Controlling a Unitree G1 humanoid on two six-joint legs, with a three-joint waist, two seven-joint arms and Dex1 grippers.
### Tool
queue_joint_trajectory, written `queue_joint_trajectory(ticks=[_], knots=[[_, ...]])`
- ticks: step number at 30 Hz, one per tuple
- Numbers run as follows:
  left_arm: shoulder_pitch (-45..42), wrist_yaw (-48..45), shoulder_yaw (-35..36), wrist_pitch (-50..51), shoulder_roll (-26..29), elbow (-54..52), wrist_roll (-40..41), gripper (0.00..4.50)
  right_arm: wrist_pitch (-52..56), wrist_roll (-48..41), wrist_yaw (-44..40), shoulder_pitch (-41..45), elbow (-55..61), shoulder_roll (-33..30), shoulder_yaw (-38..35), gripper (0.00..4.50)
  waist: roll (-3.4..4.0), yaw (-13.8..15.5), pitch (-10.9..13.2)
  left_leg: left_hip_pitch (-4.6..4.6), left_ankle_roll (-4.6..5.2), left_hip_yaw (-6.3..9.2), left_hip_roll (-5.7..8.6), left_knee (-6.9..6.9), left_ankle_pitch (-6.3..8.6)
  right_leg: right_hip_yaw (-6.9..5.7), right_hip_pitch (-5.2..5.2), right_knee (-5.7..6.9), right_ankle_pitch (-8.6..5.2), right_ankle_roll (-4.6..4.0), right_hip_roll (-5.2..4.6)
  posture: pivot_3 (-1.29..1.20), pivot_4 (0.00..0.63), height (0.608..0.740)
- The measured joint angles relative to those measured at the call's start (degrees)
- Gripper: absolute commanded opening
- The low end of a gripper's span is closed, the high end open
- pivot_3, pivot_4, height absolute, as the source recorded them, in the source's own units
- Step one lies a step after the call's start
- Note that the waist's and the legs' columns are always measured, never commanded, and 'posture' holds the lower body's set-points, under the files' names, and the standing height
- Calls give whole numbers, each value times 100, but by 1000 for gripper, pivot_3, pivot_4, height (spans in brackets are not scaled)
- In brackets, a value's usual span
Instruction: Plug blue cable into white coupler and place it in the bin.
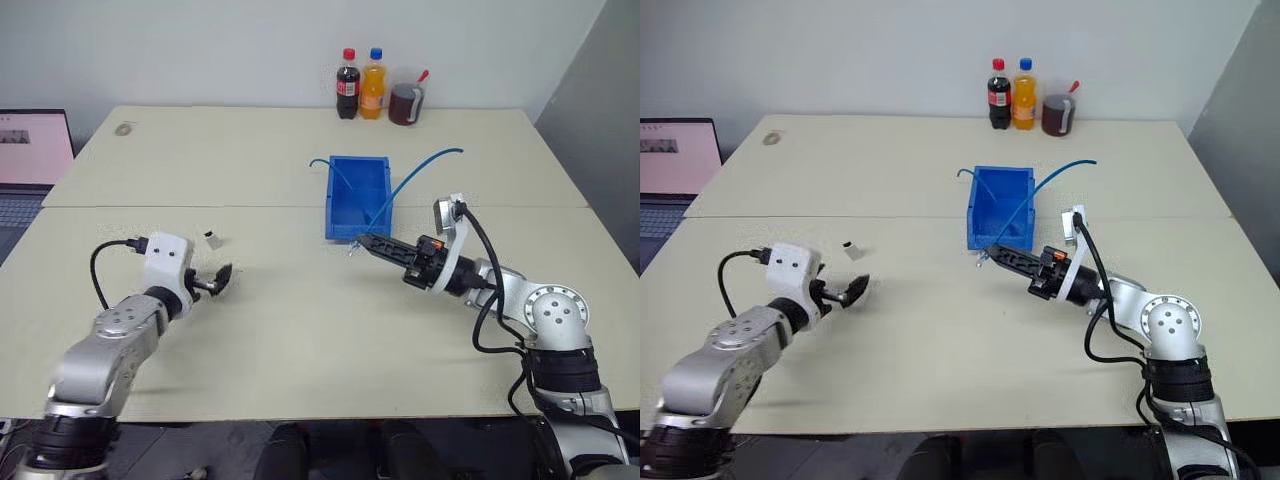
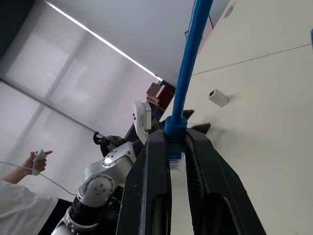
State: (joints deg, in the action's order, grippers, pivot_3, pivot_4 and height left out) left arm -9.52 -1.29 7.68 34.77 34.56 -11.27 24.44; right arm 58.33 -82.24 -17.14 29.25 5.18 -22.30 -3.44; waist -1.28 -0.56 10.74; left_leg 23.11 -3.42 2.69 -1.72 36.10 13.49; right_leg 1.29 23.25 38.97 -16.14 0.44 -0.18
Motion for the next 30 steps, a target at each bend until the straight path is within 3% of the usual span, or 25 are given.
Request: queue_joint_trajectory(ticks=[4, 10, 21, 30], knots=[[-388, 950, -64, 91, -972, 232, -537, 4467, 28, 185, -121, 145, -103, 3, 1, 144, -2, 11, -1, 6, 0, 10, 9, 6, 0, -10, 0, 1, 4, 4, 3, 0, 150, 740], [-968, 1494, 62, 56, -1633, 851, -950, 4467, 126, 380, -206, 158, -118, -38, -4, 144, -3, 14, -1, 8, 0, 14, 12, 15, 0, -21, 0, 8, 6, 2, 12, 0, 150, 740], [-1836, 1520, 516, -518, -1817, 2098, -1161, 4467, 140, 684, -256, 157, -114, -83, -213, 144, -4, 15, -2, 13, 0, 10, 14, 26, -1, -31, -1, 7, 11, 9, 12, 0, 150, 740], [-1943, 1529, 686, -440, -2316, 2259, -1110, 4467, 212, 696, -254, 111, -70, -83, -314, 144, -4, 13, -2, 30, 0, 16, 13, 59, 0, -31, -1, 10, 16, 14, 13, 0, 150, 740]])
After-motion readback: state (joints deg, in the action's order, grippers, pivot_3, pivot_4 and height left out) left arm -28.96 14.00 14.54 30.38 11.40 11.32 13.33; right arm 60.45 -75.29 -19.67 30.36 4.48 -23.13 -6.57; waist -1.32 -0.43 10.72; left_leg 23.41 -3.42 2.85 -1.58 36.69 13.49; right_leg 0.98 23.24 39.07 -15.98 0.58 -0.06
